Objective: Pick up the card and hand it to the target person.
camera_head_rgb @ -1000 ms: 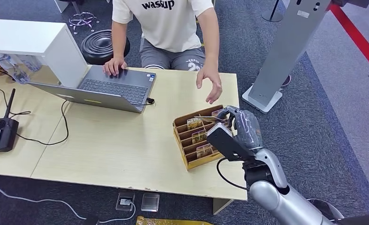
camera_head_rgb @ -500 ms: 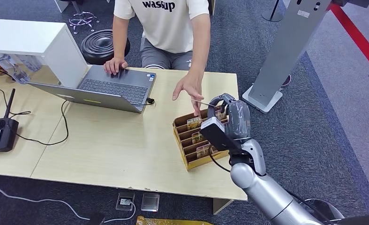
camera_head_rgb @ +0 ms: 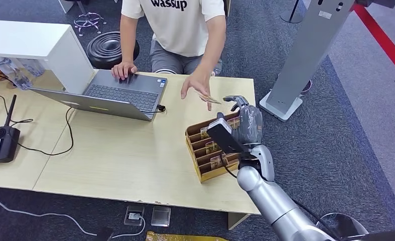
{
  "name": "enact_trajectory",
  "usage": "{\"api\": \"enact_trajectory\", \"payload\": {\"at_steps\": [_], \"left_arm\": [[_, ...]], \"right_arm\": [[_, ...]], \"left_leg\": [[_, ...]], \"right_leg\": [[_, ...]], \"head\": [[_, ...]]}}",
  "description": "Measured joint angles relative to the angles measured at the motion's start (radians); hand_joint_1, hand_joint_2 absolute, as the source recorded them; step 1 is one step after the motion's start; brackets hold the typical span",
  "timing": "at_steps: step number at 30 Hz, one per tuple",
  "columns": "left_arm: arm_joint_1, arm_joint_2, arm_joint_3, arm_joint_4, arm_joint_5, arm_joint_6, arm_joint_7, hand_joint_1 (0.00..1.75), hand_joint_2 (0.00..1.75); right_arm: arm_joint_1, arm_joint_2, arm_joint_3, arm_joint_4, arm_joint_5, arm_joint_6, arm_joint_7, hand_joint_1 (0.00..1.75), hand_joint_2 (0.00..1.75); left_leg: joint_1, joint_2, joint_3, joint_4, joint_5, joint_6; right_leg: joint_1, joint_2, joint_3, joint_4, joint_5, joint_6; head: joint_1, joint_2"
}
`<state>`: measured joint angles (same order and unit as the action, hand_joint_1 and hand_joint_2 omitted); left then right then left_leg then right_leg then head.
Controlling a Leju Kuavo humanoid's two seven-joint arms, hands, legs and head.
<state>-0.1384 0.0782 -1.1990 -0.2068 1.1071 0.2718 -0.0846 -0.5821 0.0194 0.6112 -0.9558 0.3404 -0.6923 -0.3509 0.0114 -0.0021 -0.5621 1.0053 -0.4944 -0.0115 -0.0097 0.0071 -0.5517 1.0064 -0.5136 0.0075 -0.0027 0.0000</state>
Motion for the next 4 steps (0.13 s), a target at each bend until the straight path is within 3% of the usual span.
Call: {"api": "enact_trajectory", "payload": {"at_steps": [4], "left_arm": [[0.001, 0.0, 0.0, 0.0, 0.007, 0.008, 0.0, 0.0, 0.0]], "right_arm": [[0.0, 0.006, -0.002, 0.017, -0.083, 0.0, 0.008, 0.0, 1.75]], "left_leg": [[0.0, 0.0, 0.0, 0.0, 0.0, 0.0]], "right_leg": [[0.0, 0.0, 0.0, 0.0, 0.0, 0.0]], "head": [[0.0, 0.0]]}}
